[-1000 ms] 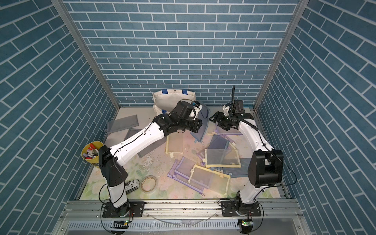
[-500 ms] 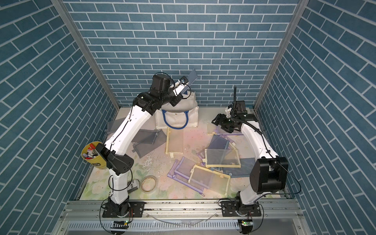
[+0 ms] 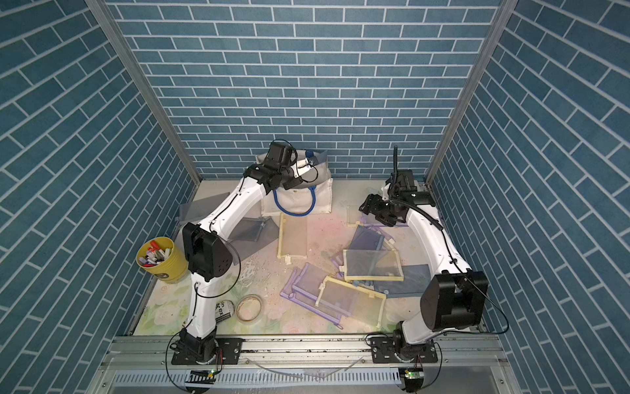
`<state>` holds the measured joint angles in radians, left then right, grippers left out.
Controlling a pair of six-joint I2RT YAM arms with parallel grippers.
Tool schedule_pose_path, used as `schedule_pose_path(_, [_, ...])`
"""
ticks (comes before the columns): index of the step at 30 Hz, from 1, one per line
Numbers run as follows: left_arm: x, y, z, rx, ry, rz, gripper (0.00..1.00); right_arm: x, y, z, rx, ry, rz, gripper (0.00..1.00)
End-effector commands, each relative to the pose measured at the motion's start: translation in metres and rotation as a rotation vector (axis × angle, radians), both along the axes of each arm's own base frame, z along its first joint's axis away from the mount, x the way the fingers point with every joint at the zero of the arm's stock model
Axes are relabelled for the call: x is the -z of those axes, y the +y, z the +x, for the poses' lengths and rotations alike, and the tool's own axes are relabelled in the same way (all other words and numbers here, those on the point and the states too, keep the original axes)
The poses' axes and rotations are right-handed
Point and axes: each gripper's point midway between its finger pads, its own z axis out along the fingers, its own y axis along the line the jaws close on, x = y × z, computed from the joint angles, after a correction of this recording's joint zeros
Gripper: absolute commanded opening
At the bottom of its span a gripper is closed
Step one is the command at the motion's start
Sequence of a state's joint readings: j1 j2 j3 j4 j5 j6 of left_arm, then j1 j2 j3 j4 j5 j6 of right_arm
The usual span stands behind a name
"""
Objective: Put the pencil pouch into the canvas bag
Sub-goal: Place the pencil pouch in the canvas bag, then adjust the canvas bag at the center of the board.
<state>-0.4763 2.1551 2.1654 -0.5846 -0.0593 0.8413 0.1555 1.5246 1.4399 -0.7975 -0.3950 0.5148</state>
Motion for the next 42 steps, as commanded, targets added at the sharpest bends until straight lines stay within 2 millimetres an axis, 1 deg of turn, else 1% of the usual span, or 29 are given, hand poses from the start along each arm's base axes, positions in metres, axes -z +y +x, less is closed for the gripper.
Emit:
schedule_pose_path(1, [-0.015,0.015,0.002,-0.013,-0.056,-0.016,0.00,-0.012,-0.002,-0.005,-0.031,-0.031,-0.032,0.74])
schedule_pose_path(5, [-0.007,0.025,0.002,-0.043,-0.048,-0.034,0.01,-0.015,0.001,-0.002,-0.042,-0.037,-0.021,0.74])
schedule_pose_path(6, [-0.006,0.026,0.002,-0.050,-0.049,-0.039,0.05,-0.015,0.002,-0.001,-0.044,-0.039,-0.018,0.74])
schedule_pose_path(9, [-0.009,0.027,0.005,-0.079,-0.060,-0.061,0.28,-0.017,0.004,0.000,-0.047,-0.045,-0.013,0.74])
schedule_pose_path(11, [-0.020,0.027,0.006,-0.100,-0.073,-0.098,0.44,-0.019,0.007,0.000,-0.052,-0.052,-0.012,0.74])
schedule_pose_path(13, [-0.036,0.026,0.006,-0.115,-0.090,-0.145,0.58,-0.021,0.009,-0.001,-0.057,-0.058,-0.012,0.74])
schedule_pose_path(15, [-0.050,0.027,0.003,-0.133,-0.095,-0.183,0.67,-0.020,0.013,-0.003,-0.064,-0.059,-0.010,0.75])
schedule_pose_path(17, [-0.066,0.030,-0.003,-0.160,-0.094,-0.219,0.71,-0.021,0.016,-0.005,-0.071,-0.067,-0.007,0.74])
schedule_pose_path(20, [-0.095,0.034,-0.022,-0.226,-0.089,-0.330,0.77,-0.018,0.021,-0.011,-0.081,-0.067,-0.001,0.75])
schedule_pose_path(21, [-0.105,0.035,-0.033,-0.255,-0.080,-0.386,0.81,-0.015,0.022,-0.013,-0.081,-0.064,0.003,0.75])
schedule_pose_path(22, [-0.111,0.035,-0.045,-0.281,-0.060,-0.435,0.92,-0.013,0.024,-0.016,-0.083,-0.059,0.010,0.74])
schedule_pose_path(23, [-0.115,0.035,-0.056,-0.304,-0.049,-0.468,0.99,-0.011,0.025,-0.018,-0.085,-0.057,0.016,0.74])
schedule_pose_path(24, [-0.120,0.037,-0.071,-0.344,-0.036,-0.507,0.99,-0.008,0.028,-0.021,-0.092,-0.055,0.021,0.74])
schedule_pose_path(26, [-0.121,0.036,-0.101,-0.397,0.026,-0.593,0.99,-0.005,0.033,-0.027,-0.109,-0.052,0.025,0.74])
schedule_pose_path(28, [-0.114,0.038,-0.132,-0.454,0.126,-0.721,0.99,0.000,0.039,-0.034,-0.131,-0.051,0.024,0.74])
schedule_pose_path(31, [-0.082,0.042,-0.176,-0.567,0.317,-0.954,0.99,0.011,0.053,-0.042,-0.167,-0.043,0.044,0.73])
schedule_pose_path(33, [-0.049,0.051,-0.206,-0.660,0.420,-1.053,0.99,0.022,0.065,-0.046,-0.183,-0.031,0.069,0.72])
schedule_pose_path(36, [-0.003,0.055,-0.241,-0.747,0.571,-1.154,0.99,0.035,0.083,-0.049,-0.195,-0.013,0.096,0.71])
schedule_pose_path(38, [0.021,0.056,-0.254,-0.777,0.637,-1.162,0.99,0.038,0.095,-0.049,-0.201,-0.011,0.109,0.71])
schedule_pose_path(39, [0.033,0.055,-0.257,-0.785,0.664,-1.152,0.99,0.042,0.101,-0.048,-0.206,-0.008,0.111,0.72])
schedule_pose_path(41, [0.051,0.048,-0.255,-0.779,0.724,-1.136,0.96,0.051,0.112,-0.047,-0.218,0.018,0.113,0.71])
schedule_pose_path(42, [0.059,0.044,-0.251,-0.777,0.755,-1.136,0.94,0.056,0.118,-0.045,-0.221,0.032,0.112,0.71])
